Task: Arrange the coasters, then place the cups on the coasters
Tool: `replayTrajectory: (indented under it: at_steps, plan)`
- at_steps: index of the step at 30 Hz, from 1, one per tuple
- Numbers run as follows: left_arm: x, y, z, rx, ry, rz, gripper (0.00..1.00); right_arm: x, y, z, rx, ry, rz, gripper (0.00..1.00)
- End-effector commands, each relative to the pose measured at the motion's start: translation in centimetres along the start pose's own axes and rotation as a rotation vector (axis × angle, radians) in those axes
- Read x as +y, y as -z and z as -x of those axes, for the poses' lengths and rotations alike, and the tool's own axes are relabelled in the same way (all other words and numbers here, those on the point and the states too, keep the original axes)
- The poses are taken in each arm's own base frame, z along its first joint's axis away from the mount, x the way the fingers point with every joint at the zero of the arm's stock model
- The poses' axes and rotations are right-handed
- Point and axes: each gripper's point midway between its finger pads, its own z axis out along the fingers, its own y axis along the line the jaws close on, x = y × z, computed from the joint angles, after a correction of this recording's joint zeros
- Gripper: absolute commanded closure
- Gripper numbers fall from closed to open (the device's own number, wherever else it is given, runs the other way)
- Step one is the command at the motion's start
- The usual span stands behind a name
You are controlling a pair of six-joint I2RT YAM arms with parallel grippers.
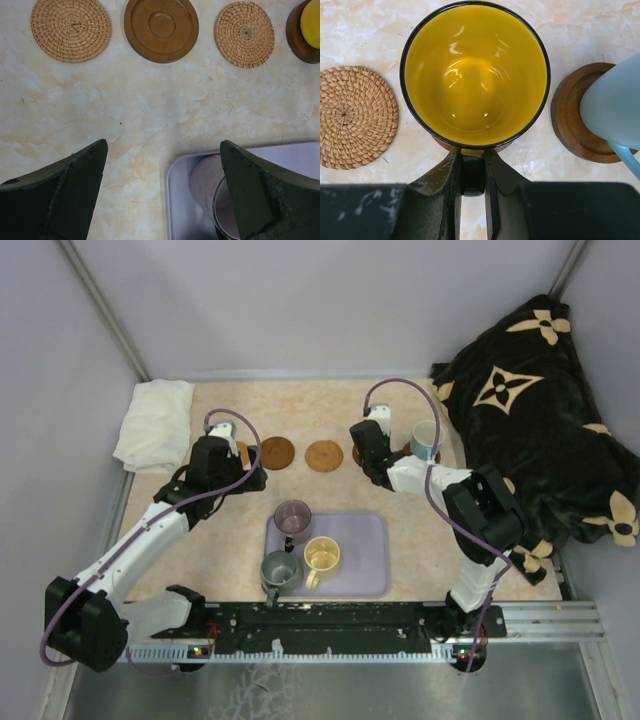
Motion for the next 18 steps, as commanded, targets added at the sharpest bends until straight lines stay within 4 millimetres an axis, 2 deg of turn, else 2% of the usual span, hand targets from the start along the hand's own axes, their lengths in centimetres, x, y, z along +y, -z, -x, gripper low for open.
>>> replayTrajectory:
  at_steps: [1, 9, 18]
  plan:
    - [-0.35, 0.38, 1.18, -0.032, -0.012, -0.008, 0.01, -0.06, 0.26, 3.75, -0.12, -0.091, -0.013, 1.0]
    - [-0.4, 0.46, 1.21, -0.033, -0.012, -0.011, 0.01, -0.79, 0.11, 3.13, -0.119, -0.085, -0.047, 1.0]
    - [-0.36, 0.64, 1.32, -0.038, -0.01, -0.01, 0.01, -0.59, 0.13, 2.79, -0.105, -0.085, -0.037, 1.0]
